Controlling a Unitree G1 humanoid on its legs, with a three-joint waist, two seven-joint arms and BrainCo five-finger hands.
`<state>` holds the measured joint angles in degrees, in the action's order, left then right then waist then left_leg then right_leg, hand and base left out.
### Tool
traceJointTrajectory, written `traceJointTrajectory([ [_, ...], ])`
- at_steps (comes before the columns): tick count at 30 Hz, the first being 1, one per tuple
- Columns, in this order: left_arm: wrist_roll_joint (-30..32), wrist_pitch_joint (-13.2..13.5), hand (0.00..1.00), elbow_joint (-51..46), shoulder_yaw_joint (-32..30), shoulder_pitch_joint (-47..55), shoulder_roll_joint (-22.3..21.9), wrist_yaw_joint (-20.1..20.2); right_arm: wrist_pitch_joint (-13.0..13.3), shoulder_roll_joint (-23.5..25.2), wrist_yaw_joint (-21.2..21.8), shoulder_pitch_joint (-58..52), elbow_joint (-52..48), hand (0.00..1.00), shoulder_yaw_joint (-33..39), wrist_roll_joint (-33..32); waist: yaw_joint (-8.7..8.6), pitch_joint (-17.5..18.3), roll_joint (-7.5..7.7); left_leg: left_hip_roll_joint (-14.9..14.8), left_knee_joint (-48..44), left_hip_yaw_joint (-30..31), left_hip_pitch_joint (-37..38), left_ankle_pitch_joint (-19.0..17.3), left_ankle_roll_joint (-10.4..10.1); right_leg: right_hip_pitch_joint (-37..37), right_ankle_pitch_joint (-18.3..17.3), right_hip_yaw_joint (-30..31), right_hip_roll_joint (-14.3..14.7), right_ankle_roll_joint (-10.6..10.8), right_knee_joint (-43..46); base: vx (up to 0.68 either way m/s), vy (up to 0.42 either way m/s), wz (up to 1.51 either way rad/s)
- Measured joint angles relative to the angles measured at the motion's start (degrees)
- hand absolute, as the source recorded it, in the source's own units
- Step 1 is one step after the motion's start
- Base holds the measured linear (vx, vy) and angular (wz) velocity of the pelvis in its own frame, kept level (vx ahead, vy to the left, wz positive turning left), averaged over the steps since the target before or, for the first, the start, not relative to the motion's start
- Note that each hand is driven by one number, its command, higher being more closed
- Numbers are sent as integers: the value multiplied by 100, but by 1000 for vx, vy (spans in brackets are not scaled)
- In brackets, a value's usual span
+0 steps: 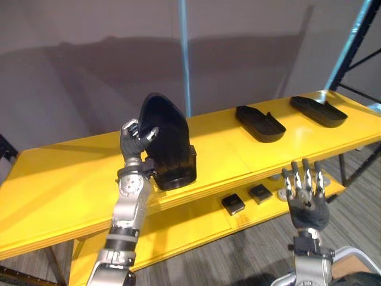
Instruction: Walk over and take plastic housings, then place them on the shelf
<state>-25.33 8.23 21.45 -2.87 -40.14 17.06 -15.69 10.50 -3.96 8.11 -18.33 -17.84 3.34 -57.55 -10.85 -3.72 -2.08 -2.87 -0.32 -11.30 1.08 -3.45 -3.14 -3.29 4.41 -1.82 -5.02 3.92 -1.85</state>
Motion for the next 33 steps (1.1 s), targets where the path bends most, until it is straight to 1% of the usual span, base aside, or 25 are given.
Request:
traceJointTrajectory([
  [2, -323, -14, 100, 883, 91, -759, 507, 147, -216, 2, -2, -256, 290, 0, -21, 201, -78, -34, -22, 13, 21, -111, -227, 75, 12, -228, 157, 135, -1, -6, -132, -39, 4, -24],
  [3, -414, -33, 100, 1099, 154, -940, 653, 196, -260, 2, -4, -292, 325, 0, -17, 238, -98, -78, -32, 19, 25, -124, -242, 89, 16, -240, 181, 148, -4, -12, -158, -20, -8, -18],
  [5, -730, -171, 100, 1899, 417, -1556, 1019, 409, -368, -1, -1, -471, 347, 0, -22, 361, -180, -211, -105, 16, 30, -143, -264, 119, 16, -273, 199, 182, -1, -22, -163, -12, -12, -6],
  [6, -792, -205, 100, 2066, 475, -1678, 1099, 481, -392, -5, 5, -479, 363, 0, -30, 406, -209, -248, -117, 11, 30, -147, -265, 121, 14, -278, 202, 190, 4, -27, -163, -15, -16, -6],
  [7, -881, -255, 100, 2419, 580, -1962, 1271, 608, -455, -16, 19, -479, 386, 0, -74, 482, -242, -323, -129, 3, 29, -176, -292, 127, 4, -321, 217, 232, 17, -45, -163, -21, -15, -10],
  [8, -940, -294, 100, 2591, 643, -2113, 1357, 656, -487, -20, 29, -477, 389, 0, -108, 529, -240, -349, -129, -2, 31, -203, -319, 132, -1, -369, 234, 260, 27, -51, -163, -34, -35, -20],
  [9, -1001, -377, 100, 2970, 732, -2433, 1542, 784, -555, -25, 99, -465, 389, 0, -185, 641, -249, -428, -130, -11, 33, -265, -394, 156, -5, -472, 269, 295, 40, -58, -165, -26, -34, -16],
  [10, -1048, -415, 100, 3187, 791, -2608, 1631, 862, -586, -24, 141, -460, 390, 0, -237, 645, -279, -533, -130, -10, 49, -270, -393, 195, 2, -477, 279, 298, 40, -61, -165, -24, -35, -11],
  [12, -1049, -531, 100, 3471, 878, -2805, 1805, 999, -619, -25, 226, -457, 389, 0, -336, 739, -317, -681, -143, -19, 87, -301, -398, 217, -10, -520, 291, 319, 56, -71, -163, -25, -20, -7],
  [14, -1050, -641, 100, 3646, 888, -2888, 2000, 1119, -666, -25, 266, -449, 385, 0, -452, 768, -298, -733, -147, -39, 111, -424, -500, 226, -24, -686, 334, 434, 89, -84, -163, -13, -22, -23],
  [15, -1052, -669, 100, 3686, 887, -2927, 2042, 1135, -679, -23, 271, -446, 379, 0, -479, 769, -289, -762, -148, -45, 111, -451, -540, 229, -28, -734, 348, 456, 96, -88, -165, 5, -26, -18],
  [17, -1060, -762, 100, 3863, 884, -3061, 2112, 1161, -704, -22, 272, -451, 373, 0, -584, 833, -284, -933, -148, -51, 125, -479, -622, 261, -33, -836, 370, 482, 104, -94, -160, 6, -20, -8],
  [21, -1058, -915, 100, 4035, 877, -3066, 2111, 1173, -722, -20, 293, -458, 304, 0, -795, 881, -267, -1016, -153, -65, 115, -601, -750, 273, -41, -1012, 378, 583, 125, -103, -146, 32, -7, -13],
  [23, -1055, -965, 100, 4047, 852, -3126, 2110, 1141, -722, -18, 323, -467, 270, 0, -854, 887, -274, -1134, -148, -70, 111, -627, -796, 274, -41, -1070, 379, 597, 126, -103, -136, 32, 7, -7],
  [26, -1052, -966, 100, 4047, 567, -3205, 2107, 1068, -721, -15, 324, -473, 261, 0, -917, 888, -267, -1240, -147, -76, 100, -667, -862, 274, -41, -1138, 379, 607, 127, -103, -133, 18, 9, -3],
  [27, -1050, -965, 100, 4039, 413, -3237, 2108, 1018, -721, -15, 324, -495, 254, 0, -970, 888, -237, -1255, -147, -88, 84, -704, -932, 274, -42, -1209, 379, 612, 132, -103, -121, 9, 8, -4],
  [28, -1048, -965, 0, 4038, 293, -3284, 2108, 925, -720, -16, 324, -520, 215, 0, -1026, 888, -210, -1270, -144, -102, 61, -749, -1002, 273, -42, -1287, 378, 614, 140, -103, -96, 6, 5, -3],
  [29, -1047, -965, 0, 4037, 218, -3317, 2108, 891, -720, -13, 324, -534, 170, 0, -1031, 888, -191, -1309, -143, -109, 55, -752, -1010, 273, -43, -1298, 378, 612, 145, -103, -83, 0, 0, 0],
  [31, -1023, -958, 0, 4010, 99, -3360, 2111, 794, -709, -8, 324, -652, -30, 0, -1087, 887, -89, -1369, -141, -126, 19, -796, -1094, 269, -47, -1395, 378, 614, 154, -103, -49, 0, 0, 0],
  [33, -988, -958, 0, 3974, 74, -3364, 2131, 718, -705, -9, 324, -678, -69, 0, -1132, 888, -64, -1373, -138, -143, -15, -844, -1201, 265, -51, -1512, 378, 610, 155, -103, 7, 0, 0, 0],
])
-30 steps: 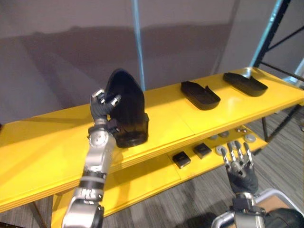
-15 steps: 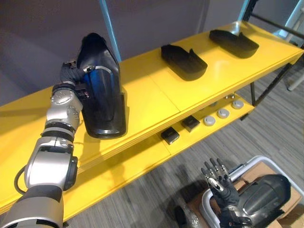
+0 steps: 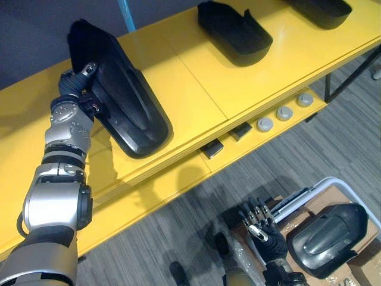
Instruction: Walk over and take plastic housings, then place them on the shelf
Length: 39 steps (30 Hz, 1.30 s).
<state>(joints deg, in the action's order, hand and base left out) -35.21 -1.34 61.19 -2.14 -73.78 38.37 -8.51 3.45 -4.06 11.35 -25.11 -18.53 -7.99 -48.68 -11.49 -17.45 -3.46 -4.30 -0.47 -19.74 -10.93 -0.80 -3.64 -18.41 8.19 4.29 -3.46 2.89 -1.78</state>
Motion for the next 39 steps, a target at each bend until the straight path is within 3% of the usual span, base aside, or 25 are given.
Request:
traceJointTrajectory([
  [5, 294, -1, 0, -59, -173, -5, 45, -252, 8, 5, 0, -105, -57, 0, -145, -1, 96, -86, 63, -55, -100, -383, -106, -9, 7, -154, 0, 12, 13, 0, 135, -21, 15, -4],
  [14, 934, 6, 0, -224, -296, -5, 152, -225, 19, 3, 48, -243, -58, 0, -173, -5, 128, -85, 64, -120, -281, -516, -178, -37, 9, -153, 0, -1, 18, 0, 150, -5, 3, 0],
  [18, 1499, 6, 0, -280, 119, -11, 229, 9, 19, 3, 157, -253, -57, 0, -174, -23, 124, -84, 65, -142, -336, -535, -180, -53, 15, -144, 0, -17, 18, 0, 189, -17, 8, 1],
  [22, 1739, 11, 0, -466, 355, -88, 232, -9, 19, 5, 170, -286, -52, 0, -238, -18, 120, -73, 81, -169, -412, -603, -181, -126, 7, -132, 0, -19, 18, 0, 213, -10, 6, 1],
  [27, 1689, 147, 0, -1931, 690, 1, 214, -378, 46, -1, 171, -265, 78, 0, -298, 148, 114, -62, 101, -171, -431, -498, -59, -97, 19, 53, 0, -83, 16, 0, 201, 8, 19, 8],
  [28, 1760, 330, 0, -2827, 567, 359, 165, -647, 108, -1, 168, -188, 303, 0, -286, 244, 107, -57, 102, -160, -397, -487, 74, -69, 42, 188, -1, -127, 15, 1, 187, 37, 22, 6],
  [30, 2118, 655, 0, -4172, 165, 1114, -183, -1059, 167, 21, 158, -146, 579, 0, -221, 368, 79, 6, 82, -126, -286, -390, 308, -42, 39, 485, -2, -213, 7, 1, 46, 45, 27, 16],
  [31, 2486, 884, 0, -5059, -260, 1800, -651, -1358, 188, 46, 136, -162, 629, 0, -180, 522, 47, 139, 63, -101, -144, -319, 461, 1, 29, 646, -3, -302, 4, 1, -43, 44, 22, 22],
  [33, 2882, 1096, 0, -6066, -637, 2888, -1407, -1672, 304, 108, 118, -129, 618, 0, -91, 742, 56, 337, 57, -69, 26, -201, 656, 36, 16, 870, -5, -380, 8, 1, -168, 47, 20, 26],
  [37, 3771, 1122, 0, -7198, -600, 5407, -2996, -1888, 571, 280, -142, 261, 617, 0, 275, 1584, 156, 640, 43, 12, 312, 131, 929, 139, 13, 1243, -58, -699, -35, 23, -298, -25, 20, 38],
  [39, 3828, 1135, 0, -7447, -231, 6271, -3469, -1834, 672, 284, -376, 494, 620, 0, 402, 2059, 307, 738, 30, 65, 423, 261, 1050, 183, 29, 1374, -126, -828, -71, 39, -298, -63, 23, 43],
])
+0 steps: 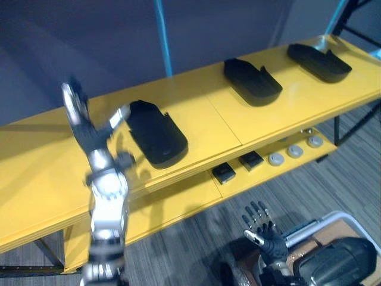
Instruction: Walk over and take plastic housings, then place them on the shelf
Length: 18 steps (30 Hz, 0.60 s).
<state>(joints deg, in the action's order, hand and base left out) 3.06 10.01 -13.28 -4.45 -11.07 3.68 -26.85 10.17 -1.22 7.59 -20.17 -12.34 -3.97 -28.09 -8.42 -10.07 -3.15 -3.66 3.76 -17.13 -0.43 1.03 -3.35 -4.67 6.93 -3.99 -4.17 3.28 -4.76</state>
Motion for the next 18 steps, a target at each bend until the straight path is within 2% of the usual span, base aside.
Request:
traceJointTrajectory([
  [3, -13, 34, 0, -235, 708, 913, -299, 211, 18, 10, -273, 307, 27, 0, 64, 478, 135, 213, -44, 63, 89, 197, 52, 58, 23, 117, -37, -190, -61, 23, -1, -52, 21, 39],
  [5, -193, 67, 0, -255, 1293, 1252, -318, 565, 24, 85, -451, 419, 51, 0, 47, 785, 165, 292, -64, 112, 117, 363, 119, 101, 48, 257, -63, -372, -123, 57, -1, -48, 15, 35],
  [8, -214, 89, 0, -78, 1800, 1441, -356, 1063, 29, 183, -491, 400, 150, 0, -94, 826, 160, 436, -58, 140, 119, 437, 133, 105, 55, 270, -75, -440, -159, 72, 1, -56, 10, 16],
  [11, -303, 91, 0, 195, 2065, 1437, -372, 1346, 27, 184, -507, 297, 245, 0, -327, 925, 151, 509, -56, 142, 119, 434, 127, 106, 55, 261, -75, -438, -162, 72, 2, -21, -3, 0],
  [14, -562, 88, 0, 578, 2309, 1385, -385, 1569, 28, 184, -634, 284, 244, 0, -495, 1311, 120, 517, -46, 130, 118, 395, 105, 108, 48, 220, -74, -414, -150, 72, 2, -26, -15, -5],
  [18, -974, 76, 0, 1120, 2528, 1026, -380, 1606, 30, 177, -785, 427, 242, 0, -557, 1320, 114, 544, -38, 107, 116, 238, -37, 108, 41, 1, -48, -256, -113, 49, 11, -10, -16, -20],
])
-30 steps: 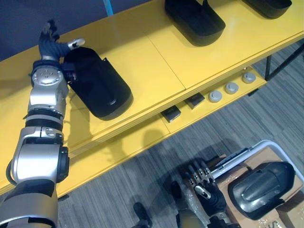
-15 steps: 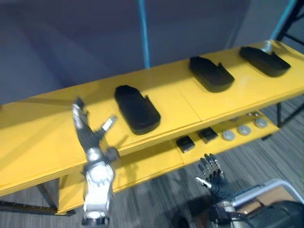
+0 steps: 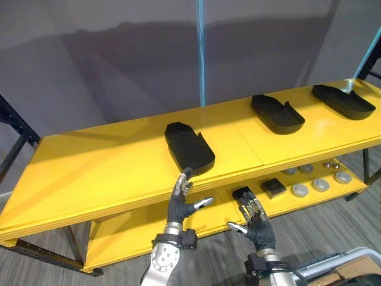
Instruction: Walk over and take plastic housings, then place them on the shelf
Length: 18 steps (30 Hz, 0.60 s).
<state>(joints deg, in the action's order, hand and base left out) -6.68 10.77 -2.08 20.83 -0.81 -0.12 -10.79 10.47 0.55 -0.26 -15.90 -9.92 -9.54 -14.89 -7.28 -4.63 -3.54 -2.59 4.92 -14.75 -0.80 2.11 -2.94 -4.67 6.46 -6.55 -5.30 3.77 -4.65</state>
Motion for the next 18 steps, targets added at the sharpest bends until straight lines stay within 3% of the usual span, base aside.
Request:
traceJointTrajectory([
  [12, -1044, -29, 0, 1499, 356, -2441, -74, -92, 37, -110, -90, 39, -35, 0, -422, -63, -370, -88, 128, -129, -1, -443, -38, -63, -84, -232, 53, 448, 157, -25, -5, 3, -17, -21],
  [18, -1338, -27, 0, 1860, 477, -2990, -263, -701, 38, -316, -69, 52, -29, 0, -761, -233, -453, -180, 198, -151, -2, -549, -125, -71, -96, -384, 69, 568, 179, -48, -6, -7, -5, -10],
])
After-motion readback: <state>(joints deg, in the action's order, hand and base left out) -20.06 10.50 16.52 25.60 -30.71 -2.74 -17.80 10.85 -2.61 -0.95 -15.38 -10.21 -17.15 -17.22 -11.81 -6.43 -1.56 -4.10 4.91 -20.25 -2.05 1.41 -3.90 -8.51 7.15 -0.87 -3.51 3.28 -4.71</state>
